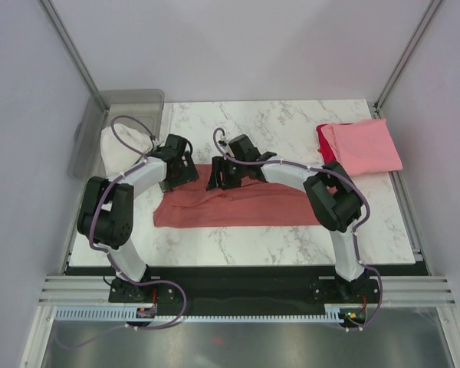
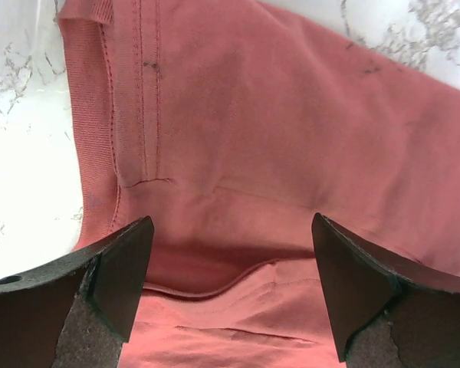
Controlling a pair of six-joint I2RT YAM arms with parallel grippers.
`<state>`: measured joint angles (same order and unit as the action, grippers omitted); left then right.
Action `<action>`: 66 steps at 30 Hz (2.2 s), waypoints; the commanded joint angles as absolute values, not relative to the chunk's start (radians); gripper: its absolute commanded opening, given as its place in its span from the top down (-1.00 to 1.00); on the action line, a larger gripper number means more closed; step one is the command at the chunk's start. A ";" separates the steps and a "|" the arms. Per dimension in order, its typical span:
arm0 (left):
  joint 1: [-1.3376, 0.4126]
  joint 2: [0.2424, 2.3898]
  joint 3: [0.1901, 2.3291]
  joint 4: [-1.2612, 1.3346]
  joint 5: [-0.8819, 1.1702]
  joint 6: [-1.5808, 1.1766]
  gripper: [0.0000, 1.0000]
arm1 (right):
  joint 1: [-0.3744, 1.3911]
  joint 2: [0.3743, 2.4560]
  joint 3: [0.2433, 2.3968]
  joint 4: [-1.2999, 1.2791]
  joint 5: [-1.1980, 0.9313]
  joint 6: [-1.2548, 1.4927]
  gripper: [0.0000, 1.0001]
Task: Fold and stack the t-shirts
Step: Fold the tshirt
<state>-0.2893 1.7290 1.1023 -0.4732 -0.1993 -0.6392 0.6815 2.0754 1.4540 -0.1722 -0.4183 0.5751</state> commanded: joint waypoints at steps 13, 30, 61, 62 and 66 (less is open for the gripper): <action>-0.275 1.816 1.193 -0.552 -0.181 -0.597 -0.84 | 0.712 1.972 1.281 -0.077 -0.511 0.512 0.10; -0.272 1.790 1.180 -0.554 -0.195 -0.600 -0.84 | 0.716 1.793 1.140 0.025 -0.503 0.486 -0.69; -0.270 1.766 1.166 -0.558 -0.140 -0.630 -0.83 | 0.652 1.865 1.236 0.209 -0.578 0.555 -0.96; -0.271 1.767 1.164 -0.558 -0.140 -0.632 -0.83 | 0.670 1.915 1.255 0.215 -0.578 0.555 -0.96; -0.272 1.766 1.161 -0.557 -0.133 -0.637 -0.83 | 0.693 2.003 1.295 0.299 -0.554 0.600 -0.93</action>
